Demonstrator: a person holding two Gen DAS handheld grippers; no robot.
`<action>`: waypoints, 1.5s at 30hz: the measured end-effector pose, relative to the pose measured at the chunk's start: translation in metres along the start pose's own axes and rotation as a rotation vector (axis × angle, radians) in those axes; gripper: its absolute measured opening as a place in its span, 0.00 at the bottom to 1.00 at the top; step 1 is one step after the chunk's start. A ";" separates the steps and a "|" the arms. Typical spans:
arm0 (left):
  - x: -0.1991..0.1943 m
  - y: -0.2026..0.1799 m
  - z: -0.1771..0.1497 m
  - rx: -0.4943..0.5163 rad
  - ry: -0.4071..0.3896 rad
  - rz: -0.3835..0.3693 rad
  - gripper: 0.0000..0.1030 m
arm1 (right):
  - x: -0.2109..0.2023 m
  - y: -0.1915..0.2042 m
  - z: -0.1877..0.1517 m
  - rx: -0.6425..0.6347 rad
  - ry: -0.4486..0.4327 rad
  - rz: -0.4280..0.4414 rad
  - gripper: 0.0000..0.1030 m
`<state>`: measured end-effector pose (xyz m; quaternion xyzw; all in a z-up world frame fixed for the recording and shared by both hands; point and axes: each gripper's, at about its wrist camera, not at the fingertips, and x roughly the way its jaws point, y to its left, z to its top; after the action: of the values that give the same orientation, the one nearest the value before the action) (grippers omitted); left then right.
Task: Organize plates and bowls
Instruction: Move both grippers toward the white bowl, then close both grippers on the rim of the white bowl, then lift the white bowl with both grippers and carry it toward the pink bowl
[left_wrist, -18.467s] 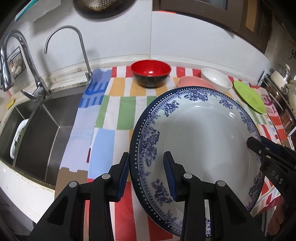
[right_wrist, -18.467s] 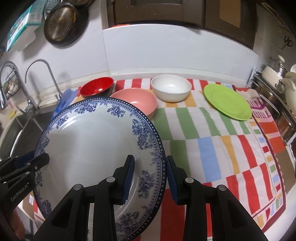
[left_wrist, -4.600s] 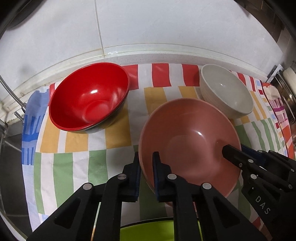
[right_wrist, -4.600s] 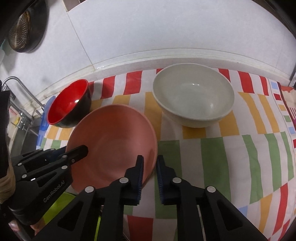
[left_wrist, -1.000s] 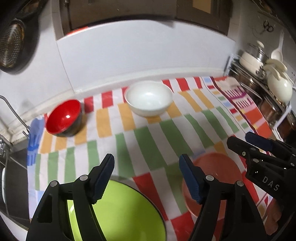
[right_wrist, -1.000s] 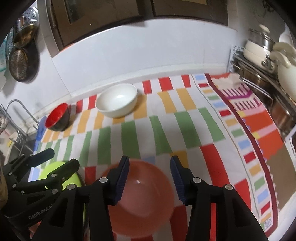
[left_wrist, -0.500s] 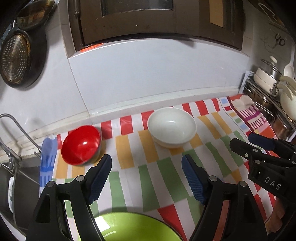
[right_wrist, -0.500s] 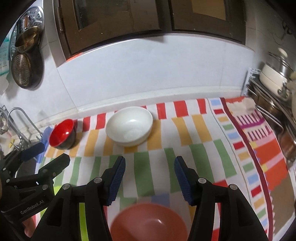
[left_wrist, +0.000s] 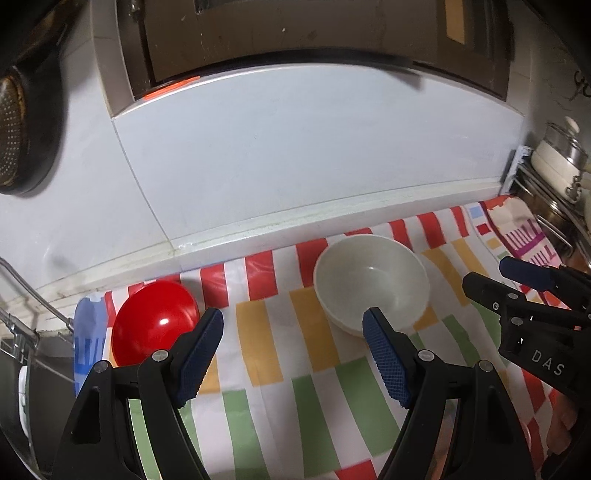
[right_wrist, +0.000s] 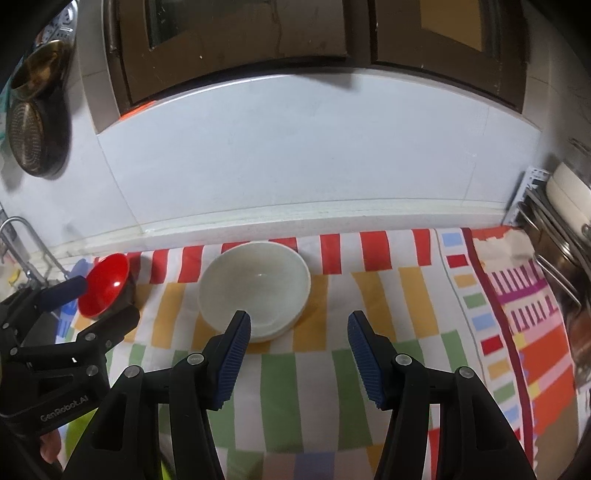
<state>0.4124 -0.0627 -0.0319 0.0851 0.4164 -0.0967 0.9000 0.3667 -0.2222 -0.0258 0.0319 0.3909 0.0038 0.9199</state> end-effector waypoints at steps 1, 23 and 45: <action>0.004 0.000 0.002 -0.003 0.003 0.000 0.75 | 0.005 0.000 0.002 0.001 0.005 0.003 0.54; 0.104 -0.007 0.015 0.038 0.142 -0.008 0.61 | 0.105 -0.011 0.020 -0.022 0.145 0.007 0.54; 0.135 -0.012 0.018 -0.039 0.244 -0.118 0.11 | 0.130 0.001 0.014 -0.044 0.233 0.039 0.18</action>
<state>0.5082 -0.0925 -0.1244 0.0538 0.5290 -0.1304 0.8368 0.4670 -0.2181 -0.1095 0.0185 0.4942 0.0338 0.8685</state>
